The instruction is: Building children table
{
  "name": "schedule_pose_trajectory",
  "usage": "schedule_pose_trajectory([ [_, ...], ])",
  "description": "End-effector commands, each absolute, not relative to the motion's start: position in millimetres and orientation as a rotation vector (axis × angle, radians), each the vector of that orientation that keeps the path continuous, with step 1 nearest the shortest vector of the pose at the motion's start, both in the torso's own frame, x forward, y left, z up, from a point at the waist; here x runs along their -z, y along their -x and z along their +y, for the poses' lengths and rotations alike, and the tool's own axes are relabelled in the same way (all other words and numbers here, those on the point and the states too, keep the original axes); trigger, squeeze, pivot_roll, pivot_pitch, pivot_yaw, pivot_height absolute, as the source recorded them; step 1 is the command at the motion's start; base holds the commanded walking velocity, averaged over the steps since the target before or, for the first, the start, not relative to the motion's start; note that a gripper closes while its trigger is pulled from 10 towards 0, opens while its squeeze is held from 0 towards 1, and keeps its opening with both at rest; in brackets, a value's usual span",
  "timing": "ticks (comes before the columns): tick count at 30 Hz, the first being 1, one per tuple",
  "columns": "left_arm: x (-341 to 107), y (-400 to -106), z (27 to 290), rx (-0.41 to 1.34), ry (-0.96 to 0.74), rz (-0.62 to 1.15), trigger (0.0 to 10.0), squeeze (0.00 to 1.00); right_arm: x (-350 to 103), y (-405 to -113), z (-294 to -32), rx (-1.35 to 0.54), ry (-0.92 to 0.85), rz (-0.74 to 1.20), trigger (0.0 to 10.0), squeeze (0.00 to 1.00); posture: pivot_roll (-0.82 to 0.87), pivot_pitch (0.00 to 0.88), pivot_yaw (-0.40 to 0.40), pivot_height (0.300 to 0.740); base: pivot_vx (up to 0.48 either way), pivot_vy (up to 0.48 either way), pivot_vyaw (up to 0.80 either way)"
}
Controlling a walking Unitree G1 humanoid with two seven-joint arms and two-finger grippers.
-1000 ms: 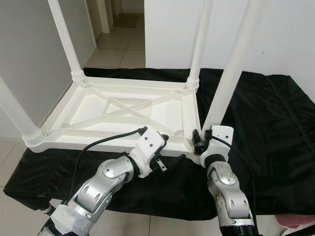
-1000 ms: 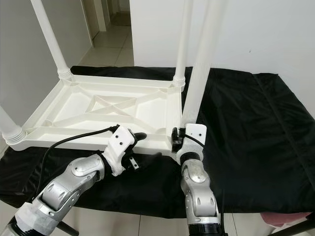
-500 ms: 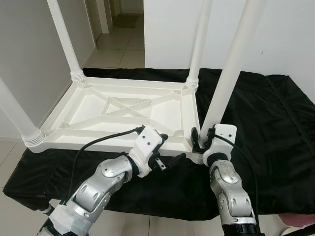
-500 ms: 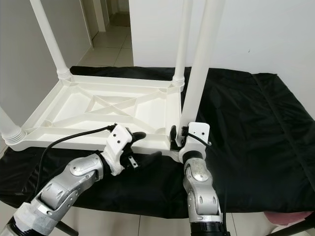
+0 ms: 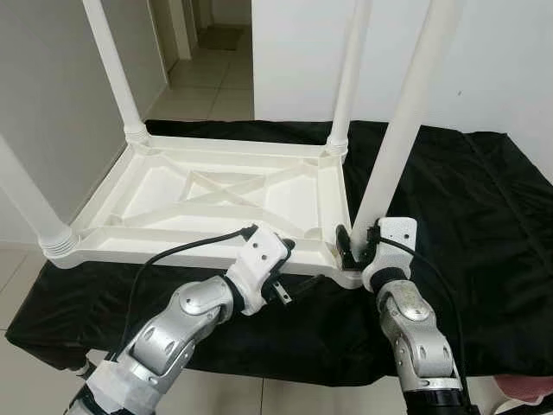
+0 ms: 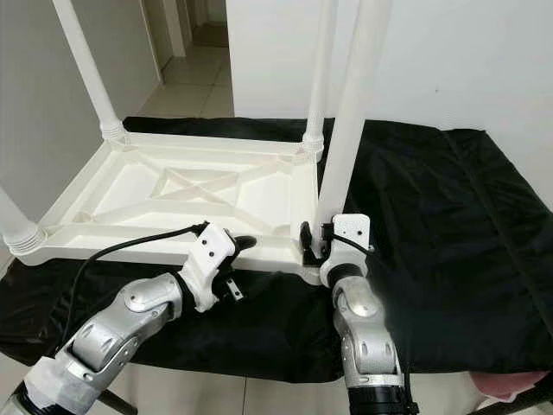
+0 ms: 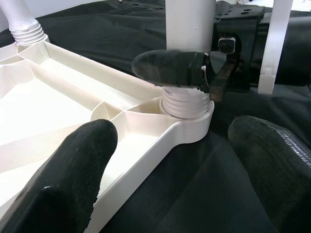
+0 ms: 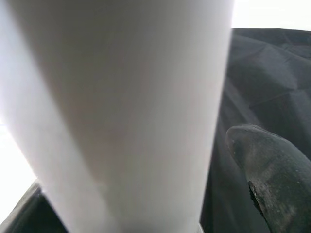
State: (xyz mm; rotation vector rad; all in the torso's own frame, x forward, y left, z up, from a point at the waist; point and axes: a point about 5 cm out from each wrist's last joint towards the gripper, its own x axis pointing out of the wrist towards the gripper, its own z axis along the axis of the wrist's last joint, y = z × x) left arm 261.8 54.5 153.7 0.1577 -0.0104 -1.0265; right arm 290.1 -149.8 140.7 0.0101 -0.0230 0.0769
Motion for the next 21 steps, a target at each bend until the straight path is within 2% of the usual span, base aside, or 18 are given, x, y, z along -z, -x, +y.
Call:
schedule_pose_trajectory([
  [1,-150.4,-257.8,56.0,1.143,-0.198,0.002,10.0,0.00,-137.4,-292.4,-149.1,-0.124,-0.021,-0.017,10.0,0.00,-0.07,0.000,0.018,0.740,0.000,0.000,0.00],
  [10,-148.1,-254.7,59.1,1.151,-0.221,0.009,10.0,0.00,-142.0,-292.7,-156.0,-0.232,0.023,-0.046,10.0,0.00,-0.07,0.004,0.033,0.740,0.000,0.000,0.00],
  [21,-147.1,-252.5,58.0,1.170,-0.223,0.011,10.0,0.00,-139.6,-294.3,-164.4,-0.274,0.075,-0.045,10.0,0.00,-0.07,0.007,0.042,0.740,0.000,0.000,0.00],
])
